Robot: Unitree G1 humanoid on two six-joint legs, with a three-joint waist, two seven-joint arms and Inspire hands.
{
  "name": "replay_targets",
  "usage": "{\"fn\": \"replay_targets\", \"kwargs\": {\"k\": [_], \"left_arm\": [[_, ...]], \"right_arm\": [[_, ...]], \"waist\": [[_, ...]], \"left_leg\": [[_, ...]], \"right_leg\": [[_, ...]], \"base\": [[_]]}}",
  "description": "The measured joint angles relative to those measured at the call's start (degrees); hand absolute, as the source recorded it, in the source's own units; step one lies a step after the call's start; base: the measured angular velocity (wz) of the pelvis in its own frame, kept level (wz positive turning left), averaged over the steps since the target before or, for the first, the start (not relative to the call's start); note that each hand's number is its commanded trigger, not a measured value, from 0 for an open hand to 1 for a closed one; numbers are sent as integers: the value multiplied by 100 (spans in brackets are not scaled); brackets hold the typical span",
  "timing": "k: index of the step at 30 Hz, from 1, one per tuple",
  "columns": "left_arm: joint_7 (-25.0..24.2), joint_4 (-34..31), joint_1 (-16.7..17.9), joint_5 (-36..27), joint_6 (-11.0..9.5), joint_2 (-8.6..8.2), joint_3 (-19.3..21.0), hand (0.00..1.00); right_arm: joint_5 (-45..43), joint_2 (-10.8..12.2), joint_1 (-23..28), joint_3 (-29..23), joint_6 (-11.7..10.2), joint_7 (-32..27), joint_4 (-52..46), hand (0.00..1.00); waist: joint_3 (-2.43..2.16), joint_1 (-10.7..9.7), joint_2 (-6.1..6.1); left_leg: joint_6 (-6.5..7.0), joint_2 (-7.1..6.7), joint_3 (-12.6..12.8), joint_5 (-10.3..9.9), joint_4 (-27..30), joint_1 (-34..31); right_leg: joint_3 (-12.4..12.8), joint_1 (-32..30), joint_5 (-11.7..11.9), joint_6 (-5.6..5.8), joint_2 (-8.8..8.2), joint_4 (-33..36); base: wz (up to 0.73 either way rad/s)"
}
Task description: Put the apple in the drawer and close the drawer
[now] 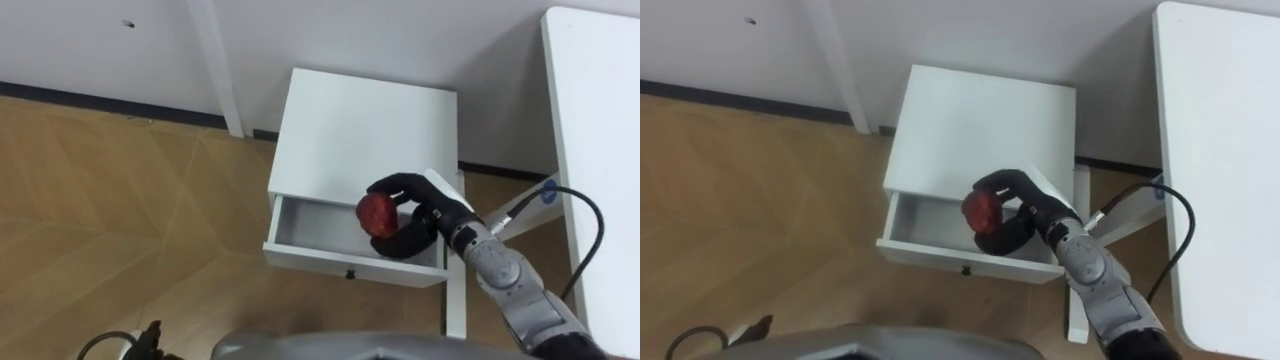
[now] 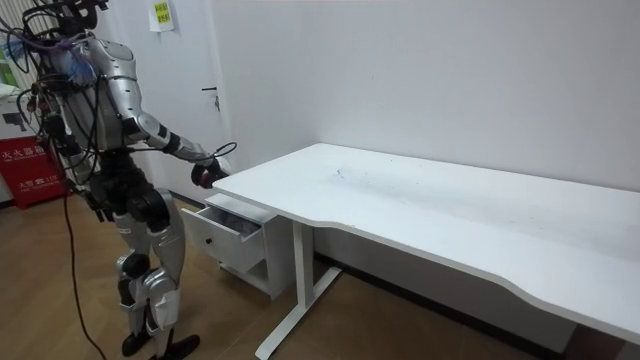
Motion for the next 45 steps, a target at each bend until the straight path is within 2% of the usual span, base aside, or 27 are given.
{"fn": "replay_targets", "kwargs": {"k": [14, 24, 26, 28, 31, 33, 35, 36, 37, 38, 39, 40, 41, 42, 43, 44, 45], "left_arm": [[17, -4, 1, 2, 0, -1, 1, 0], [105, -54, 2, -18, -24, -1, 14, 0], [108, -88, 3, -40, -23, 0, 11, 0], [134, -73, 2, -42, -21, -10, 19, 0], [251, -95, 42, -12, -18, -99, 146, 0], [286, -17, 109, -50, -18, -124, 145, 0], [342, 42, 171, -21, -14, -191, 242, 0], [347, 208, 121, -63, -7, -239, 311, 0], [339, 390, 44, -63, 11, -296, 366, 0], [338, 426, 24, -64, 27, -318, 367, 0], [338, 455, 5, -59, 24, -318, 378, 0], [343, 445, -33, -36, 30, -290, 394, 0], [351, 459, -53, -29, 32, -254, 391, 0], [347, 499, -68, -47, 25, -246, 365, 0], [346, 521, -67, -71, 6, -230, 352, 0], [345, 596, -75, -71, 11, -159, 355, 0], [346, 642, -85, -70, 68, -104, 362, 0]], "right_arm": [[-107, 12, -1, -1, -2, 104, -1, 0], [-105, 22, -1, -8, -11, 101, 17, 0], [146, 23, -5, -8, -24, 64, 159, 0], [525, 58, -29, -19, -38, -94, 550, 0], [841, 229, 6, -359, -51, -395, 1405, 0], [1302, 262, 76, -668, -105, -671, 2292, 0], [1542, 273, 137, -1082, -84, -836, 2898, 0], [1708, 244, 203, -1302, -54, -980, 3345, 0], [1682, 204, 239, -1476, 27, -1109, 3622, 0], [1660, 186, 307, -1552, 51, -1170, 3709, 0], [1599, 177, 396, -1735, 106, -1277, 3941, 0], [1592, 186, 449, -1797, 132, -1326, 4043, 0], [1625, 174, 563, -1948, 192, -1426, 4282, 0], [1679, 129, 596, -1995, 303, -1498, 4513, 0], [1709, 115, 586, -2015, 330, -1507, 4585, 0], [1768, 118, 505, -2053, 329, -1504, 4710, 0], [1766, 119, 455, -2021, 356, -1487, 4725, 0]], "waist": [[1, 1, 11], [-15, -3, -6], [-26, -7, -25], [-27, 8, -32], [-31, -13, -44], [-26, -110, -26], [-46, -190, -7], [-42, -277, 29], [-51, -367, 149], [-49, -405, 206], [-41, -473, 265], [-47, -509, 226], [-35, -540, 214], [-53, -534, 343], [-49, -533, 436], [-17, -585, 531], [5, -641, 585]], "left_leg": [[0, -1, -5, 0, 2, -2], [0, -2, -23, 0, 2, 7], [0, -2, -26, 0, 2, 9], [0, -11, -18, 0, -8, 59], [0, -15, -22, 0, -11, 76], [0, -28, -46, 0, -5, 91], [4, -51, -31, -3, 30, 74], [23, -97, -12, -17, 139, 27], [67, -96, 36, -43, 200, -9], [97, -100, 94, -55, 196, -3], [188, -186, 179, -50, 178, 45], [240, -271, 238, -42, 183, 92], [358, -373, 300, -90, 241, 164], [425, -368, 272, -131, 420, 148], [462, -337, 271, -147, 485, 129], [554, -286, 329, -220, 627, 39], [564, -265, 322, -227, 735, -65]], "right_leg": [[-11, 0, 0, 0, -1, 1], [-5, 11, 0, 0, 2, -3], [0, 23, 0, 0, 3, -14], [6, 90, 1, -1, 1, -68], [-9, 117, 1, -1, -7, -86], [-23, 154, 1, 0, -19, -86], [-76, 159, -10, 17, -57, -27], [-203, 73, -61, 75, -117, 237], [-272, -216, -150, 155, -210, 904], [-268, -437, -197, 189, -281, 1403], [-211, -1013, -178, 208, -540, 2725], [-134, -1323, -80, 211, -694, 3357], [156, -1970, 445, 200, -905, 4476], [470, -2509, 1445, 280, -899, 5222], [589, -2785, 1885, 237, -870, 5573], [704, -3417, 1822, 166, -870, 6598], [653, -3792, 1365, 139, -928, 7518]], "base": [[0], [0], [0], [0], [0], [5], [11], [22], [24], [39], [41], [49], [27], [6], [-18], [-21], [-14]]}}
